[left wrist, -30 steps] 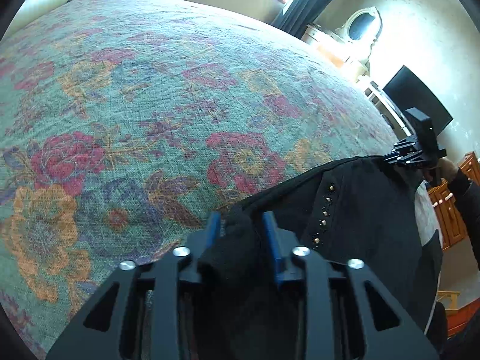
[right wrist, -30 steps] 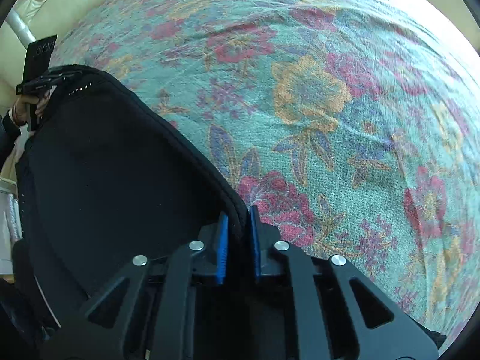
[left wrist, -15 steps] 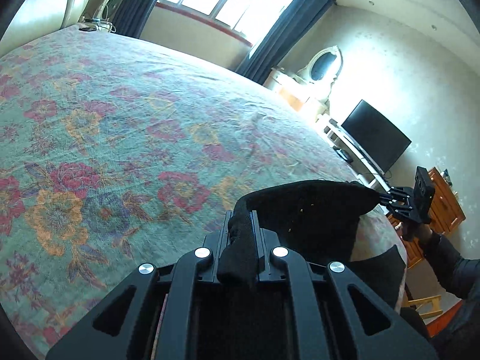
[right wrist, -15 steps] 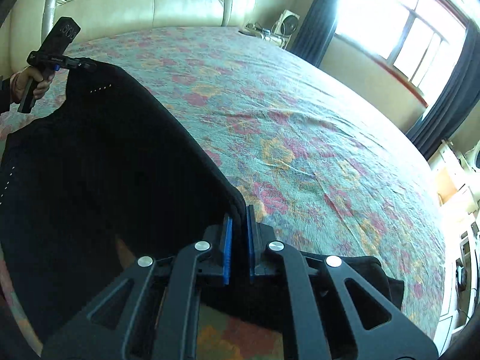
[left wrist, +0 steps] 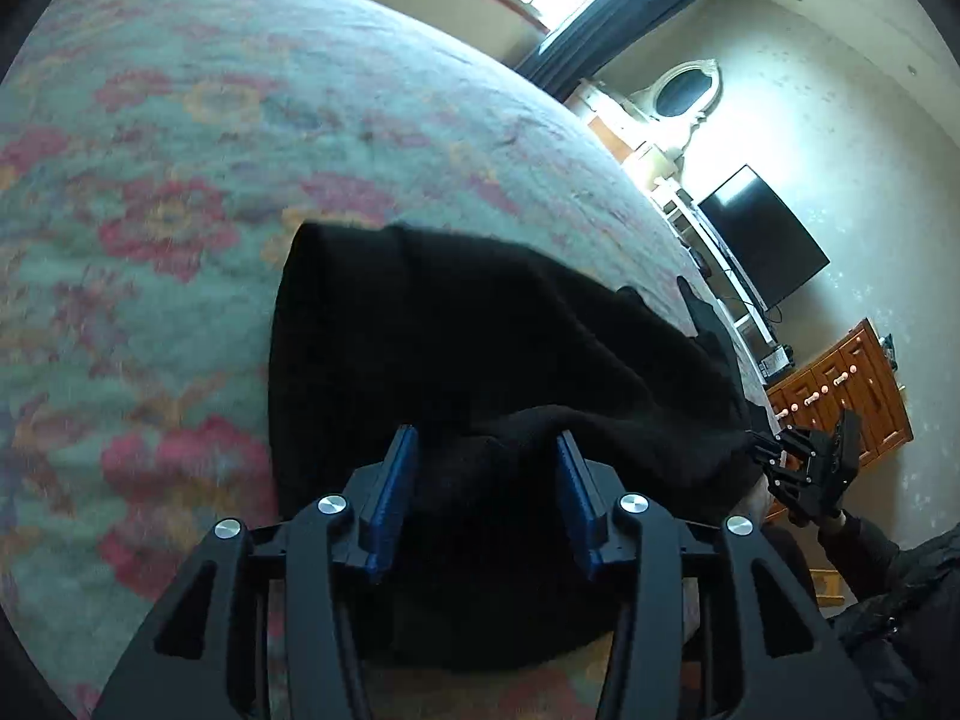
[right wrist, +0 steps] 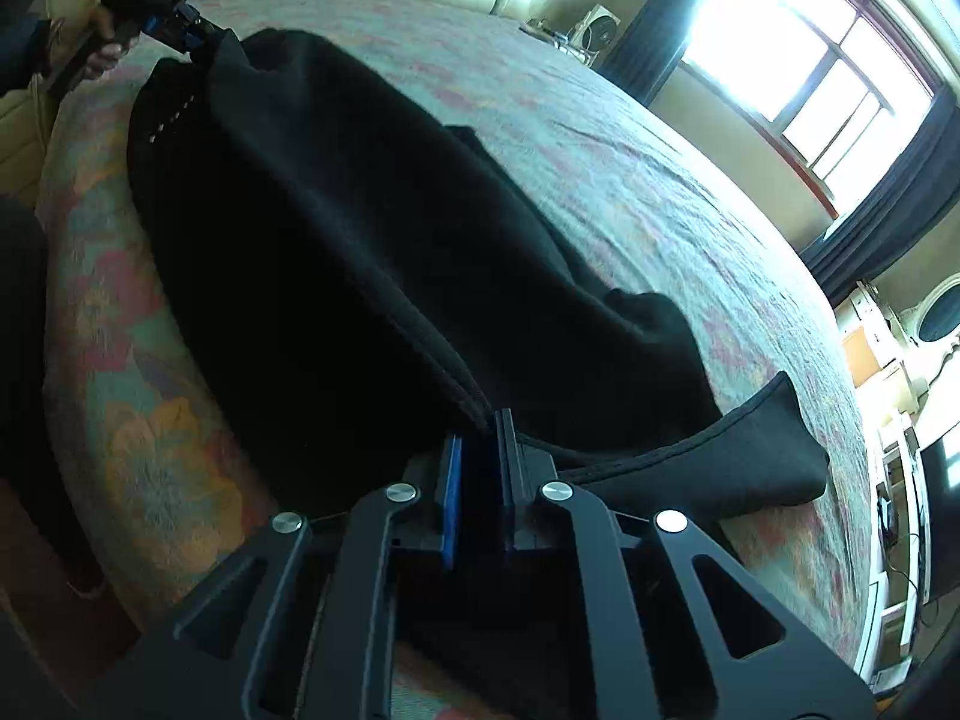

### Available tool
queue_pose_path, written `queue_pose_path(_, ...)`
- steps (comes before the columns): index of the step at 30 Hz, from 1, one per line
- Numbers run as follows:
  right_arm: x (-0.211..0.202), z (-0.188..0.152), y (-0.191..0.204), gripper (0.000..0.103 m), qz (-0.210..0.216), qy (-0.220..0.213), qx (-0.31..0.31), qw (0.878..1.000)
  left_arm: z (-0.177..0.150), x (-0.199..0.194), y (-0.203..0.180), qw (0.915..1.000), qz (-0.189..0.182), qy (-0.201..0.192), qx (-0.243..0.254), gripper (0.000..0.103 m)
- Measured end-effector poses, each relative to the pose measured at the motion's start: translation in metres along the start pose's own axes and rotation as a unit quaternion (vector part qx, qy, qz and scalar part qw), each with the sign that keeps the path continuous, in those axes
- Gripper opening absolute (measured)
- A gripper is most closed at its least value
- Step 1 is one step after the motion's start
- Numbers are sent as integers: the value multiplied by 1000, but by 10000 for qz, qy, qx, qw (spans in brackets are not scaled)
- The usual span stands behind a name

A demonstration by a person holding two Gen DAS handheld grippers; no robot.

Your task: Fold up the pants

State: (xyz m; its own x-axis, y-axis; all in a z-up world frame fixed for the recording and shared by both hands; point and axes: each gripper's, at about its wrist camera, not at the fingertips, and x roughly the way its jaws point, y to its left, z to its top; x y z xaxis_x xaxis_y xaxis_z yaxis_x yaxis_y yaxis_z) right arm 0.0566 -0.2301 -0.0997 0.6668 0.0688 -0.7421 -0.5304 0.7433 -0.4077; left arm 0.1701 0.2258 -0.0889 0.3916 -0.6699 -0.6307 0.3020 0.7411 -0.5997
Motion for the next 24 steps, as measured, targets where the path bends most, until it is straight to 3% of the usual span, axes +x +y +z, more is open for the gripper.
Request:
queue_pose_path(2,2,-6,5,22,26,52,96,9999,-17,-15,7,9982,7,-360,-481,59)
queue_pose_path(3,0,-6,2,28,129,47,320,9994,-23,-21,10,9956,18,-468,-817,75)
queue_pose_path(5,-9,-5,-9,36,547,-87,1008,9934,-32,-30,9,9876,-76,-775,-1362,77)
queue_pose_path(7,-16,-5,-19,54,837,-208,1658,9824,-40,-35,5,9782,-33,-1115,-1752,77)
queue_pose_path(9,-19,-11,-29,55,1216,-298,2393,9629,-45,-36,-2,9694,82,-1369,-2034,78)
queue_pose_path(11,-19,-21,-35,55,1620,-308,3172,9339,-44,-32,-9,9606,297,-1527,-2303,78)
queue_pose_path(13,-15,-35,-48,55,1997,-381,4029,8924,-41,-31,-17,9510,485,-1703,-2533,78)
queue_pose_path(14,-13,-42,-55,55,2157,-418,4443,8685,-39,-31,-21,9460,514,-1803,-2643,78)
queue_pose_path(16,-5,-59,-65,55,2431,-455,5225,8160,-41,-38,-29,9259,750,-2078,-3064,78)
queue_pose_path(17,-1,-67,-69,55,2595,-525,5575,7868,-41,-41,-32,9200,568,-2254,-3156,78)
queue_pose_path(19,7,-81,-75,55,2763,-563,6116,7392,-43,-41,-42,9169,512,-2347,-3188,78)
queue_pose_path(21,15,-92,-77,55,2894,-635,6500,6998,-39,-32,-48,9258,649,-2168,-3029,79)
queue_pose_path(22,19,-95,-77,55,2932,-651,6646,6842,-38,-24,-50,9297,768,-2039,-2969,79)
queue_pose_path(24,25,-98,-77,55,2957,-684,6845,6628,-31,-9,-45,9293,883,-1932,-3022,79)
